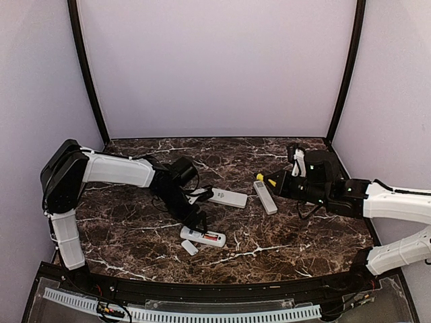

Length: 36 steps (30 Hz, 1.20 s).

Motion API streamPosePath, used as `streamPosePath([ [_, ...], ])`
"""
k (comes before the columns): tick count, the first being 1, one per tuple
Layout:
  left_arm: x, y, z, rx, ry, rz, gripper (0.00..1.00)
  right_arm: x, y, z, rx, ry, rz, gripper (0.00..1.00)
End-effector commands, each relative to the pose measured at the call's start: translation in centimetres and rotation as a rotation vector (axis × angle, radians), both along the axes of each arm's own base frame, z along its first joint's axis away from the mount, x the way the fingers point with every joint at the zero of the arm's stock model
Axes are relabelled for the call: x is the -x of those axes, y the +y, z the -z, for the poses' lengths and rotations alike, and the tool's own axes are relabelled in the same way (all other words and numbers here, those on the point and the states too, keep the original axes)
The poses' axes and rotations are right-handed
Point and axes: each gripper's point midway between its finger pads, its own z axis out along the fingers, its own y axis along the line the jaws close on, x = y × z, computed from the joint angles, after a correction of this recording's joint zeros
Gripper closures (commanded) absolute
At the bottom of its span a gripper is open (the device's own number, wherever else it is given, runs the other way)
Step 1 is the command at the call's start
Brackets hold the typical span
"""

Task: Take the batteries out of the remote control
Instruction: Adjust the remote control without the battery cover at the center of the board.

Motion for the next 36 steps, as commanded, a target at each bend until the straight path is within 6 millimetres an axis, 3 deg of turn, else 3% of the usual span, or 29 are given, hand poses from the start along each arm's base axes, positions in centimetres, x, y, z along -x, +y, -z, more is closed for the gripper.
streamPosePath([
  [1,2.1,1.9,-0.5,-0.034,0.034,0.001,0.21,-0.3,-0.1,-0.2,-0.027,-0.007,0.009,1.00],
  [9,2.7,2.6,-0.7,-0.011,-0.007,0.039,0.20,-0.3,0.0,-0.1,-0.029,0.001,0.010,1.00],
  [17,1.1,3.5,-0.9,-0.082,-0.184,0.054,0.18,-0.4,0.2,0.0,-0.026,0.003,0.006,1.00],
  [32,2.0,2.4,0.4,-0.150,-0.317,0.181,0.17,-0.6,0.4,0.2,-0.014,-0.003,0.003,1.00],
  [36,1.9,2.2,0.5,-0.160,-0.335,0.198,0.22,-0.6,0.3,0.2,-0.012,-0.004,0.007,1.00],
])
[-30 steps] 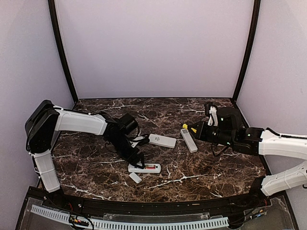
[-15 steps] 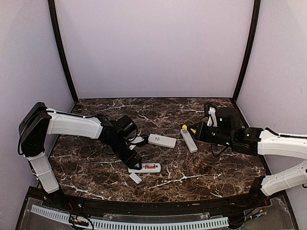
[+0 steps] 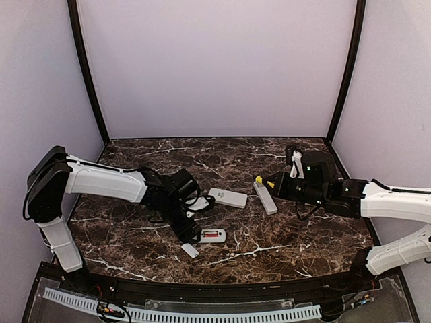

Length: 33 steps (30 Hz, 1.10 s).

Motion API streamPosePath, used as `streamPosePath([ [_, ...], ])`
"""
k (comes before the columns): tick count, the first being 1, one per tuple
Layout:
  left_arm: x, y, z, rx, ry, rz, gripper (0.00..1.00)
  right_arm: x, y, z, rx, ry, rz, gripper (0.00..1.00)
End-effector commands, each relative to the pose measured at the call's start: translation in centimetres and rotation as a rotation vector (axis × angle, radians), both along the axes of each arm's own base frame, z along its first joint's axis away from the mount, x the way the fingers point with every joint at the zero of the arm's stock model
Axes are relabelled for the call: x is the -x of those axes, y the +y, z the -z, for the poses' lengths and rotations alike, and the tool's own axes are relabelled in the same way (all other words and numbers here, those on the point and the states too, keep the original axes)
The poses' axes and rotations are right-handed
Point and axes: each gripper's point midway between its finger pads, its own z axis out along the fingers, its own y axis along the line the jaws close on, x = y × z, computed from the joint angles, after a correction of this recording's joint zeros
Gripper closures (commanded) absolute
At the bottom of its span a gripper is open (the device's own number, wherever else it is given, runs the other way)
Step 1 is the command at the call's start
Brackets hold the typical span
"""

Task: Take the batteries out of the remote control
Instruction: Adjust the remote control without the battery cover at the center of the board, then remove the battery from the remote control without the battery cover.

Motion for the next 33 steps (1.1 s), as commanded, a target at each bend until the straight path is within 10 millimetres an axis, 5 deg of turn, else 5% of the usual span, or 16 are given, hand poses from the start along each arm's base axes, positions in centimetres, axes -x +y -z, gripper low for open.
streamPosePath([
  [1,-0.1,0.1,0.1,-0.027,-0.046,0.039,0.25,-0.6,0.0,-0.7,-0.019,-0.031,0.009,1.00],
  [16,-0.6,0.4,0.6,-0.075,-0.083,0.015,0.47,0.2,0.6,0.1,0.001,0.021,-0.044,1.00],
  [33,0.3,-0.5,0.8,-0.028,-0.031,0.042,0.54,8.4,5.7,4.7,0.080,0.344,-0.339,1.00],
])
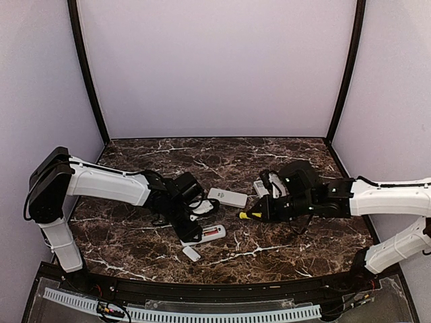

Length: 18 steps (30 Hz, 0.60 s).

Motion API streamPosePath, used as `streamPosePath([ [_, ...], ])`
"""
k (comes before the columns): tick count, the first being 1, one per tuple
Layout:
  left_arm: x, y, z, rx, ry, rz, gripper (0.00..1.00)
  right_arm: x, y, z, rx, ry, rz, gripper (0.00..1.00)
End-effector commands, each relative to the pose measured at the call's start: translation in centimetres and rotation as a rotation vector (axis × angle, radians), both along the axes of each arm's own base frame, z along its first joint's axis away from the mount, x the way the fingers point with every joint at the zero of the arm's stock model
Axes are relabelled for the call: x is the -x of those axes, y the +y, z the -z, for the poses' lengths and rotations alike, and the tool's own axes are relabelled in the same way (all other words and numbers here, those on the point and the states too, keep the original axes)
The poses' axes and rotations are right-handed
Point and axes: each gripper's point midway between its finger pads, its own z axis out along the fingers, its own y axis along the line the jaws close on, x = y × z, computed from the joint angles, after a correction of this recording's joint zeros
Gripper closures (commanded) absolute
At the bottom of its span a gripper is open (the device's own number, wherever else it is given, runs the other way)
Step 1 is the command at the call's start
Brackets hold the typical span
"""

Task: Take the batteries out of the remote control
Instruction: Remove the battery from the remote control without the battery cover.

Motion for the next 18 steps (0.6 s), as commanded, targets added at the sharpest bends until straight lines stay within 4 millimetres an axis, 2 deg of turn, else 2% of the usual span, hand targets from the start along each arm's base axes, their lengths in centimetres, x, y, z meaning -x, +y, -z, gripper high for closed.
streamPosePath([
  [1,0.0,0.4,0.6,-0.022,0.004,0.006,0.54,1.3,1.5,-0.2,-0.013,0.067,-0.033,1.00],
  [13,0.1,0.4,0.9,-0.038,0.011,0.028,0.58,1.4,3.3,1.3,0.009,0.099,-0.069,1.00],
  [18,0.2,0.4,0.9,-0.042,0.013,0.037,0.59,1.4,3.5,1.7,0.015,0.102,-0.077,1.00],
])
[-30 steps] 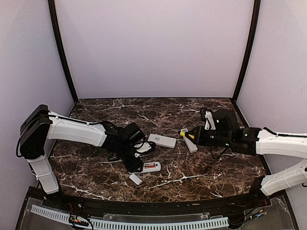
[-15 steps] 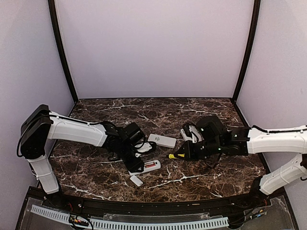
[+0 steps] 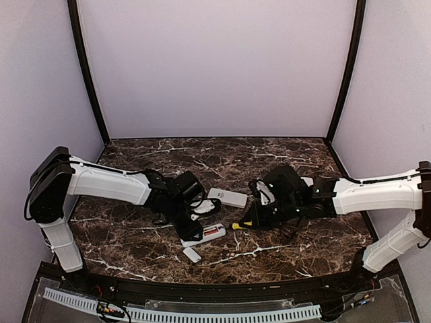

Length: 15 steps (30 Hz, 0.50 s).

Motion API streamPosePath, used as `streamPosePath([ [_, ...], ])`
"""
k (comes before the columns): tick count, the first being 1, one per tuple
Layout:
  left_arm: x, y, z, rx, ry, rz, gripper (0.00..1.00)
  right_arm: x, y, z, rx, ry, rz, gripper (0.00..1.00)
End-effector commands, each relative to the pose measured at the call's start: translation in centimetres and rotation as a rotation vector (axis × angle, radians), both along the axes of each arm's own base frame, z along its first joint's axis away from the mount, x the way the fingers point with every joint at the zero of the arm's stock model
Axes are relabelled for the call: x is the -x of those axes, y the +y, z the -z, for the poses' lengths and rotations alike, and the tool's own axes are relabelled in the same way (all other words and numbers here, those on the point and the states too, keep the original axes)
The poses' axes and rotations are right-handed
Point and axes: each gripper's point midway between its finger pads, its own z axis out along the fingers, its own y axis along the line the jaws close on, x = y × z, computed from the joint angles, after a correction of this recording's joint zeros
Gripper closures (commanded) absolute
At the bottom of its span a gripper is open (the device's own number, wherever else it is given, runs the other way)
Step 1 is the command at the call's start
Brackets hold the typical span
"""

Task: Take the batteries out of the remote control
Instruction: Remove the battery from the remote control without the battery cover.

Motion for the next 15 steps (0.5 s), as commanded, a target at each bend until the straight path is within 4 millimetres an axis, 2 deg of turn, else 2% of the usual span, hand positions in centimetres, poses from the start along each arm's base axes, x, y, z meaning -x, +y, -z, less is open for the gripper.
streamPosePath([
  [1,0.22,0.90,1.18,-0.054,0.015,0.009,0.59,-0.22,1.23,-1.25,-0.042,-0.023,-0.019,1.00],
  [9,0.41,0.81,1.29,-0.054,0.024,0.021,0.59,-0.22,1.57,-0.76,-0.035,-0.016,-0.029,1.00],
  [15,0.53,0.75,1.33,-0.052,0.031,0.027,0.55,-0.13,1.39,-0.32,-0.021,-0.005,-0.029,1.00],
])
